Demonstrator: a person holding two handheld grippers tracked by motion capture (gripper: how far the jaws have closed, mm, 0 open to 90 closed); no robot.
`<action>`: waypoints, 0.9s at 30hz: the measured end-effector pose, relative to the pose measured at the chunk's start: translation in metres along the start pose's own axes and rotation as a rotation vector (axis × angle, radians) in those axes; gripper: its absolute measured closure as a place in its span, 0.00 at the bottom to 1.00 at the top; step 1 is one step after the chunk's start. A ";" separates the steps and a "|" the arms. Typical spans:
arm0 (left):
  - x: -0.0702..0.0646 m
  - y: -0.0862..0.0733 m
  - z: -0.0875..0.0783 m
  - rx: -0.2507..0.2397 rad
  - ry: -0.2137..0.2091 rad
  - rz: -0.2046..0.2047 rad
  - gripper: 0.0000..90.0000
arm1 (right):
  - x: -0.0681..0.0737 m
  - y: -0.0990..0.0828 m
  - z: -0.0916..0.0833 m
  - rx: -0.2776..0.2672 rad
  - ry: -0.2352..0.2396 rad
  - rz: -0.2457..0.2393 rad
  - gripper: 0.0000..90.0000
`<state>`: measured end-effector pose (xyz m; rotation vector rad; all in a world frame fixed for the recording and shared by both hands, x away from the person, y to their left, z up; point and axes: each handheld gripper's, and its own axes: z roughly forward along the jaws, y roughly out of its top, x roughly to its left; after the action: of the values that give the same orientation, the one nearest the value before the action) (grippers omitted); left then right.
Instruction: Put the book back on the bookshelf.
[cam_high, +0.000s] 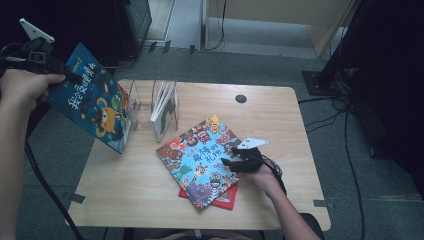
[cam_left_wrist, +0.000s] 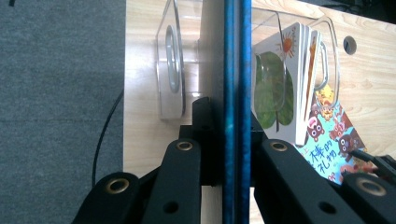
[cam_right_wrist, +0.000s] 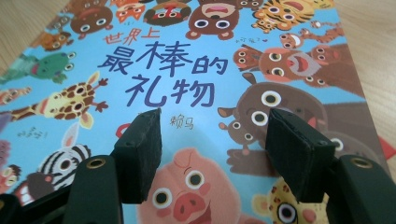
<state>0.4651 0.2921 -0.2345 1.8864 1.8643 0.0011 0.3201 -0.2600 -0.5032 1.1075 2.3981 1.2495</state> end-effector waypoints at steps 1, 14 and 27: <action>0.000 0.001 0.002 0.005 0.002 0.011 0.92 | 0.000 -0.001 -0.001 0.001 0.001 0.009 0.40; 0.010 0.014 0.024 -0.008 -0.030 0.000 0.91 | 0.005 -0.014 -0.014 -0.004 -0.026 -0.044 0.41; 0.022 0.016 0.021 -0.043 -0.026 0.014 0.78 | 0.006 -0.019 -0.019 -0.006 -0.037 -0.065 0.41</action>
<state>0.4889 0.3061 -0.2548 1.8613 1.8196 0.0210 0.2967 -0.2742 -0.5059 1.0326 2.3816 1.2043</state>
